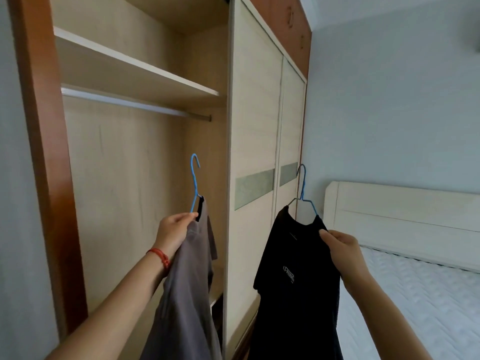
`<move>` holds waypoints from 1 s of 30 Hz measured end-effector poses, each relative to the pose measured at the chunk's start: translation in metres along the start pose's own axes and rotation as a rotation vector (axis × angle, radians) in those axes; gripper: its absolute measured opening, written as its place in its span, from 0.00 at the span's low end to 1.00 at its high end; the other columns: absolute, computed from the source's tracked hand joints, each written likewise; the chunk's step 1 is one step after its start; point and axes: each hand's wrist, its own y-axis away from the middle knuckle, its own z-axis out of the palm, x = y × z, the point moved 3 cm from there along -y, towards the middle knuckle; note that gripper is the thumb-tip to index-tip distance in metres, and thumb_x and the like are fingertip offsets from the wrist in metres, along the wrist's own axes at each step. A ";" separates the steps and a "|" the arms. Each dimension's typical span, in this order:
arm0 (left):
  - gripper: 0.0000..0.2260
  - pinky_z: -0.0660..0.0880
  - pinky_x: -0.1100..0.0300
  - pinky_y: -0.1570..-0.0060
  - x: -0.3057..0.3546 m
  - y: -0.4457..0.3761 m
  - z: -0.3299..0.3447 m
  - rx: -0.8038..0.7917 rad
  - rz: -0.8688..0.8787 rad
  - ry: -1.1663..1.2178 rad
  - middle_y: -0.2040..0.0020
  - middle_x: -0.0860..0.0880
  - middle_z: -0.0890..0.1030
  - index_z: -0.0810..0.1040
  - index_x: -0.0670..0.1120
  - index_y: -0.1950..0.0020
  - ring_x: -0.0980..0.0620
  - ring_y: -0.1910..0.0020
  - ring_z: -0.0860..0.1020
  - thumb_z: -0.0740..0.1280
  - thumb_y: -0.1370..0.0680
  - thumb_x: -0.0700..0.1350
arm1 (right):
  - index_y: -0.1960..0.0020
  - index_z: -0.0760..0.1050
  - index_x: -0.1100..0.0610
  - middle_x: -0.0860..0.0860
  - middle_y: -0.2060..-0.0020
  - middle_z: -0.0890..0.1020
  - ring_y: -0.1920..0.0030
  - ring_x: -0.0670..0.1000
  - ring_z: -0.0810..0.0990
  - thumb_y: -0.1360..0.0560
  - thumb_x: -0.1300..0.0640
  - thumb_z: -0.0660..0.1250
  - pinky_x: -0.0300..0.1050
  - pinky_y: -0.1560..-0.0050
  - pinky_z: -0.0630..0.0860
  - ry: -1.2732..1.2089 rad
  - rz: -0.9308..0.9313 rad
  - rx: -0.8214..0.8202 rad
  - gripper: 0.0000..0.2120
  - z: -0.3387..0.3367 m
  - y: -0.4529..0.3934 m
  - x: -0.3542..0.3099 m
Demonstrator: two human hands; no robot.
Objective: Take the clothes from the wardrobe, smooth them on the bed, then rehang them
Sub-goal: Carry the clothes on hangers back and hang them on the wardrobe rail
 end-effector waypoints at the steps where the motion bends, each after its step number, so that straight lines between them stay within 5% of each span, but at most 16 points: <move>1: 0.11 0.73 0.73 0.66 -0.005 -0.011 -0.007 -0.011 -0.009 -0.006 0.54 0.44 0.81 0.80 0.36 0.47 0.57 0.61 0.76 0.65 0.25 0.40 | 0.52 0.70 0.76 0.58 0.65 0.72 0.64 0.55 0.71 0.24 0.54 0.62 0.42 0.66 0.65 0.002 -0.006 0.021 0.21 0.013 -0.003 0.002; 5: 0.11 0.72 0.78 0.67 -0.023 -0.056 -0.032 -0.049 -0.013 -0.043 0.47 0.39 0.81 0.79 0.34 0.46 0.50 0.55 0.77 0.64 0.24 0.38 | 0.59 0.73 0.72 0.58 0.66 0.72 0.64 0.55 0.70 0.24 0.53 0.62 0.45 0.65 0.64 0.024 -0.006 0.089 0.20 0.066 -0.009 0.006; 9: 0.12 0.68 0.62 0.50 -0.035 -0.095 -0.045 -0.097 -0.048 -0.014 0.43 0.38 0.80 0.78 0.34 0.44 0.44 0.43 0.77 0.63 0.23 0.39 | 0.62 0.74 0.65 0.57 0.67 0.69 0.65 0.54 0.67 0.23 0.56 0.62 0.42 0.67 0.60 0.035 -0.027 0.112 0.14 0.107 -0.016 0.007; 17: 0.11 0.69 0.60 0.47 -0.057 -0.131 -0.045 -0.121 -0.092 0.052 0.46 0.40 0.80 0.79 0.34 0.45 0.45 0.45 0.77 0.65 0.24 0.39 | 0.62 0.71 0.58 0.57 0.69 0.65 0.68 0.52 0.64 0.23 0.56 0.62 0.41 0.70 0.58 0.055 -0.077 0.125 0.10 0.145 -0.032 0.006; 24: 0.11 0.71 0.63 0.56 -0.071 -0.161 -0.022 -0.080 -0.125 0.111 0.54 0.44 0.80 0.78 0.34 0.44 0.49 0.54 0.76 0.64 0.25 0.37 | 0.62 0.72 0.59 0.56 0.72 0.65 0.73 0.49 0.64 0.23 0.57 0.62 0.40 0.72 0.58 0.056 -0.111 0.069 0.10 0.154 -0.064 0.007; 27: 0.11 0.70 0.77 0.74 -0.073 -0.183 -0.006 -0.080 -0.124 0.119 0.63 0.48 0.78 0.78 0.34 0.44 0.55 0.64 0.74 0.64 0.25 0.37 | 0.64 0.71 0.60 0.51 0.76 0.66 0.76 0.45 0.64 0.23 0.57 0.62 0.38 0.73 0.59 0.061 -0.129 0.038 0.12 0.154 -0.088 0.010; 30: 0.12 0.67 0.79 0.78 -0.072 -0.208 0.009 -0.070 -0.128 0.138 0.60 0.47 0.79 0.78 0.33 0.44 0.60 0.70 0.76 0.64 0.25 0.36 | 0.66 0.71 0.60 0.48 0.79 0.65 0.76 0.44 0.64 0.23 0.57 0.62 0.37 0.73 0.59 0.066 -0.130 -0.010 0.13 0.158 -0.118 0.007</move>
